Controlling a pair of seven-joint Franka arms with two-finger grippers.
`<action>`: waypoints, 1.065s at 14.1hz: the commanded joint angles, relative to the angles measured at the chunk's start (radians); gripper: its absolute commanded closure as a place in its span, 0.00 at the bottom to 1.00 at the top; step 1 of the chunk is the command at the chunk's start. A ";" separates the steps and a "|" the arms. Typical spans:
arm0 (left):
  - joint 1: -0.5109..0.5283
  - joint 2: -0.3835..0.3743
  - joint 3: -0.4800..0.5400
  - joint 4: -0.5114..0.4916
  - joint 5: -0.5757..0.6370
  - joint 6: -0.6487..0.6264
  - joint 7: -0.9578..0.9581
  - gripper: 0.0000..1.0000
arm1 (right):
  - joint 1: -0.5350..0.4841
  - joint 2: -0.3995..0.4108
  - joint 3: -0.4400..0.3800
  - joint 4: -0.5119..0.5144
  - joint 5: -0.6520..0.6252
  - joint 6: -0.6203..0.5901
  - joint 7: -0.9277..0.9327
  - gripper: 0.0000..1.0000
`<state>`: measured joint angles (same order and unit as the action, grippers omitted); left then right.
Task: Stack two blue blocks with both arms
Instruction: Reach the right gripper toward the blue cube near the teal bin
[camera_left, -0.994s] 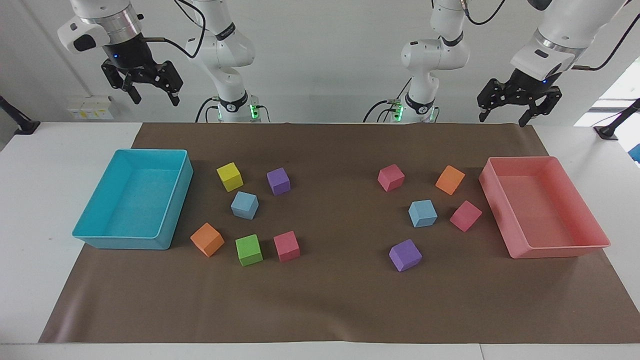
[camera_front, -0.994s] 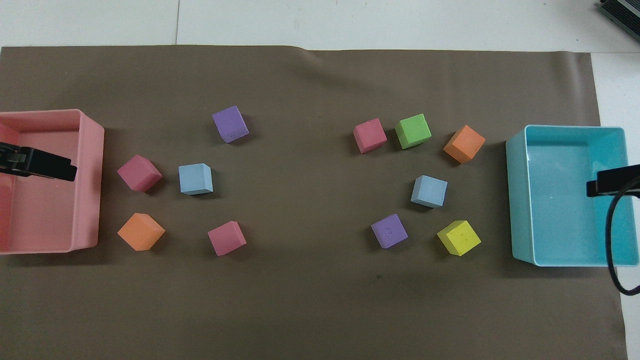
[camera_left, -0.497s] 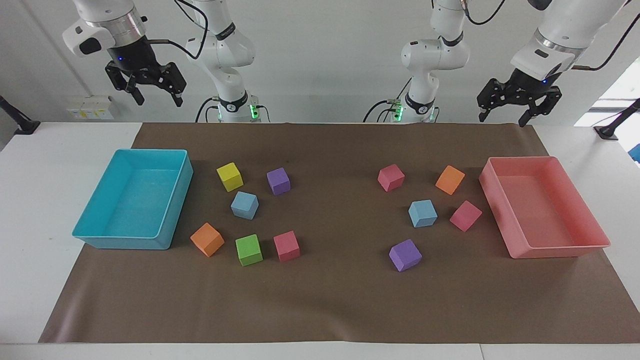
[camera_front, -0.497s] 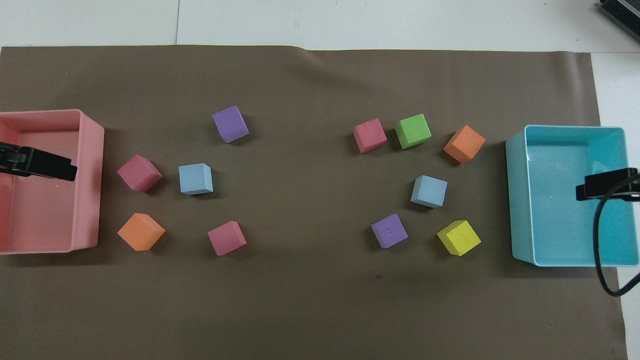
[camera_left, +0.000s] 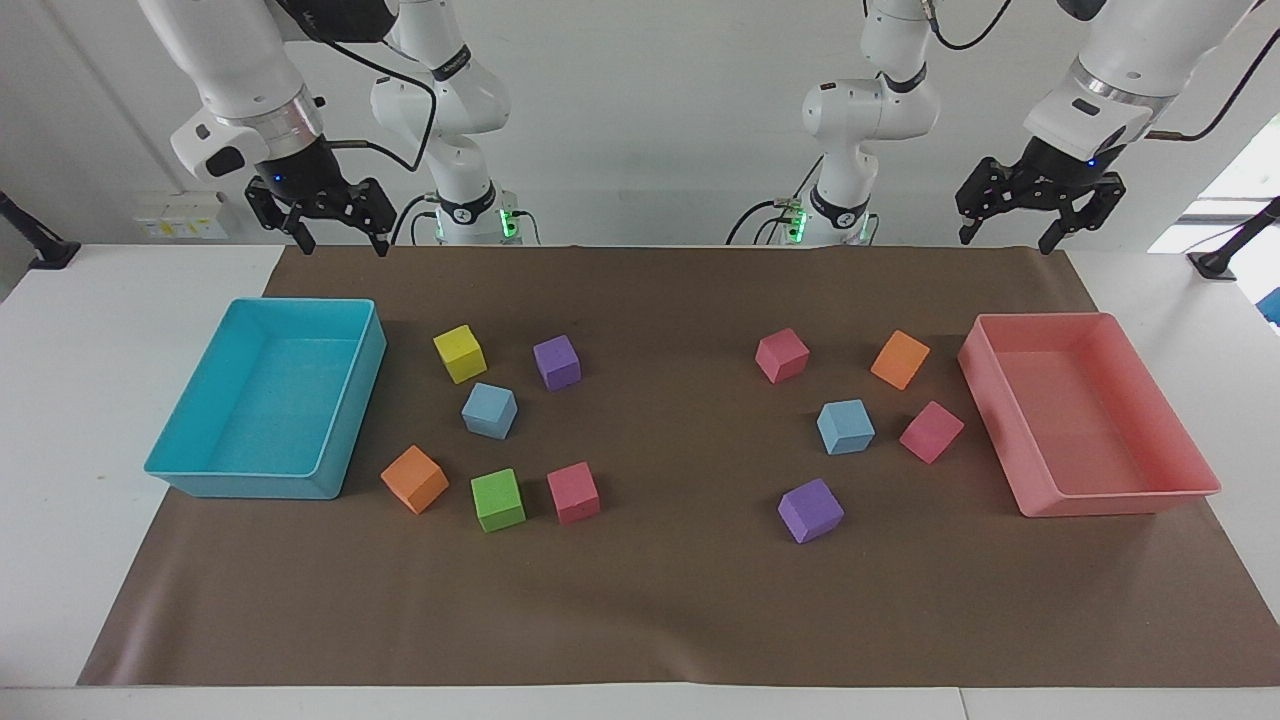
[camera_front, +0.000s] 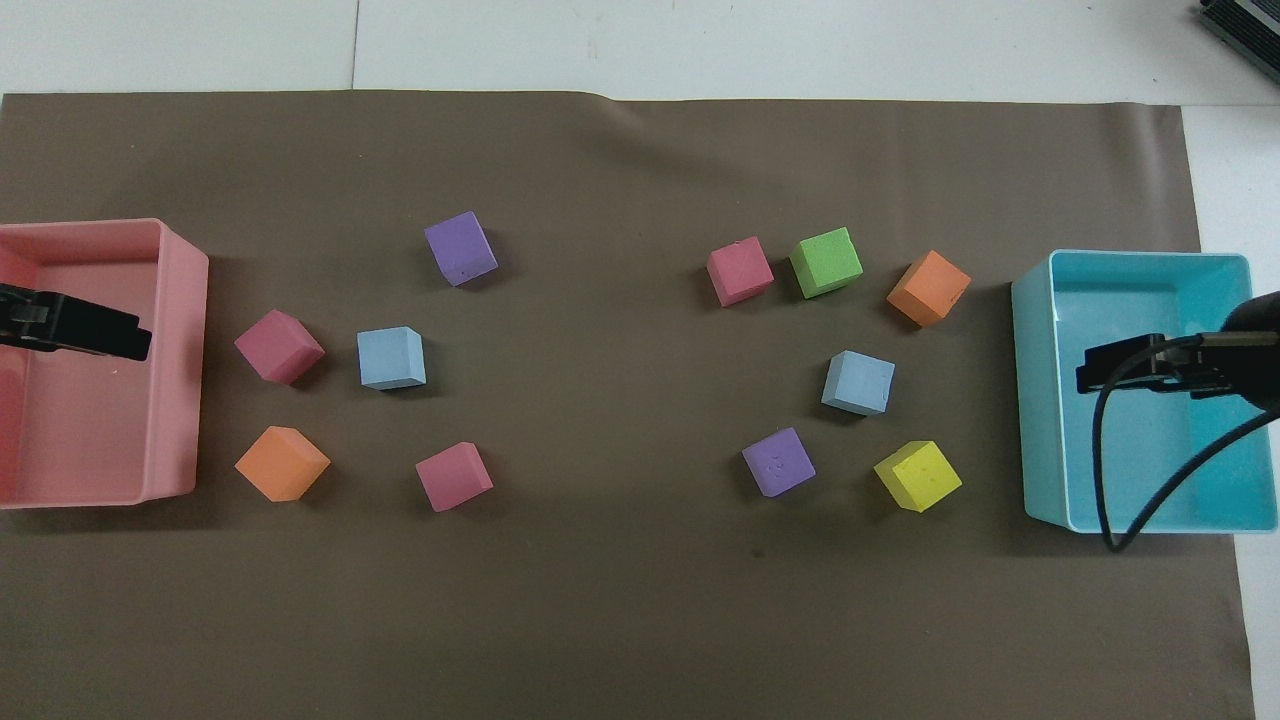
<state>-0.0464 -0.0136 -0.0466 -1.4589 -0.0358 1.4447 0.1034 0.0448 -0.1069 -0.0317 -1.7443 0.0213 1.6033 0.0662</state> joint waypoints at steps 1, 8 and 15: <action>-0.001 -0.013 0.002 -0.015 -0.018 0.017 -0.013 0.00 | 0.046 -0.007 0.003 -0.130 0.006 0.125 -0.042 0.00; -0.003 -0.009 0.002 -0.015 -0.026 0.033 -0.014 0.00 | 0.124 0.145 0.003 -0.265 0.009 0.432 -0.002 0.00; -0.006 -0.020 -0.004 -0.024 -0.026 0.017 -0.024 0.00 | 0.144 0.203 0.003 -0.411 0.095 0.627 -0.003 0.00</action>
<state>-0.0467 -0.0136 -0.0521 -1.4592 -0.0459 1.4571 0.0933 0.1799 0.1000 -0.0277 -2.1110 0.0958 2.1737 0.0555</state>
